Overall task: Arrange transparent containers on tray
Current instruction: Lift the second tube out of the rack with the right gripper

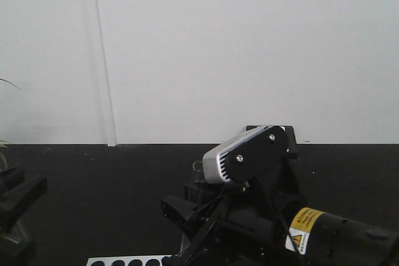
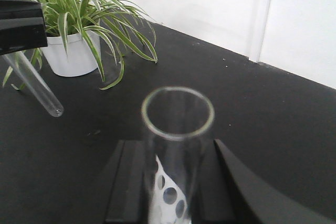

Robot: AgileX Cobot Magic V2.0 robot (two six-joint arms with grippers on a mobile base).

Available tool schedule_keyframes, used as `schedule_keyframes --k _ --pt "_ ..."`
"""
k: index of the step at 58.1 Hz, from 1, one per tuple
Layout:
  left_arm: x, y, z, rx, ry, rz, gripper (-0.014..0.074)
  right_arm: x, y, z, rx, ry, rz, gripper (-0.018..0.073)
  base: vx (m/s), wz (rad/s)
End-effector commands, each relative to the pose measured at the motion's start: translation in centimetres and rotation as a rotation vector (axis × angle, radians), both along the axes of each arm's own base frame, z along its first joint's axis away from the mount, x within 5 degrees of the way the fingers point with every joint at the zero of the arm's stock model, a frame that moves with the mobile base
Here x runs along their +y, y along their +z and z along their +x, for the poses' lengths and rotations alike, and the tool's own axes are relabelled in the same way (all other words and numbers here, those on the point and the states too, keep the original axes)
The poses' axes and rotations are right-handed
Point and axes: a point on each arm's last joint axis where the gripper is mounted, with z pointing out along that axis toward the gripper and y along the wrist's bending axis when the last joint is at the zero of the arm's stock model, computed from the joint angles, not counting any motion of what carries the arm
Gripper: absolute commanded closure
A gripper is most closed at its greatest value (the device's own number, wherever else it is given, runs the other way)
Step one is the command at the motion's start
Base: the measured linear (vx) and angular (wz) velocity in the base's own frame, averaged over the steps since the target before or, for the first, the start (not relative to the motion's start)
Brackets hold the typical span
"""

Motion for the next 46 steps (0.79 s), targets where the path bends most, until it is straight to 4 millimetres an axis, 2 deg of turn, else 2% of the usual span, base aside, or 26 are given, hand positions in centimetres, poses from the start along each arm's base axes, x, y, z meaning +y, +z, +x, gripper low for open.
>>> schedule_keyframes --k 1,14,46 --pt "0.25 2.01 -0.84 -0.051 0.001 -0.027 0.0531 -0.97 3.22 -0.59 -0.105 -0.013 0.087 0.054 0.0 0.0" --pt "0.56 1.09 -1.23 0.057 0.021 0.002 0.0531 -1.0 2.7 -0.81 -0.062 0.002 0.045 0.054 0.0 0.0" --pt "0.48 1.15 -1.07 0.042 0.017 -0.001 0.0531 -1.01 2.93 -0.74 -0.086 -0.002 0.057 0.054 0.0 0.0"
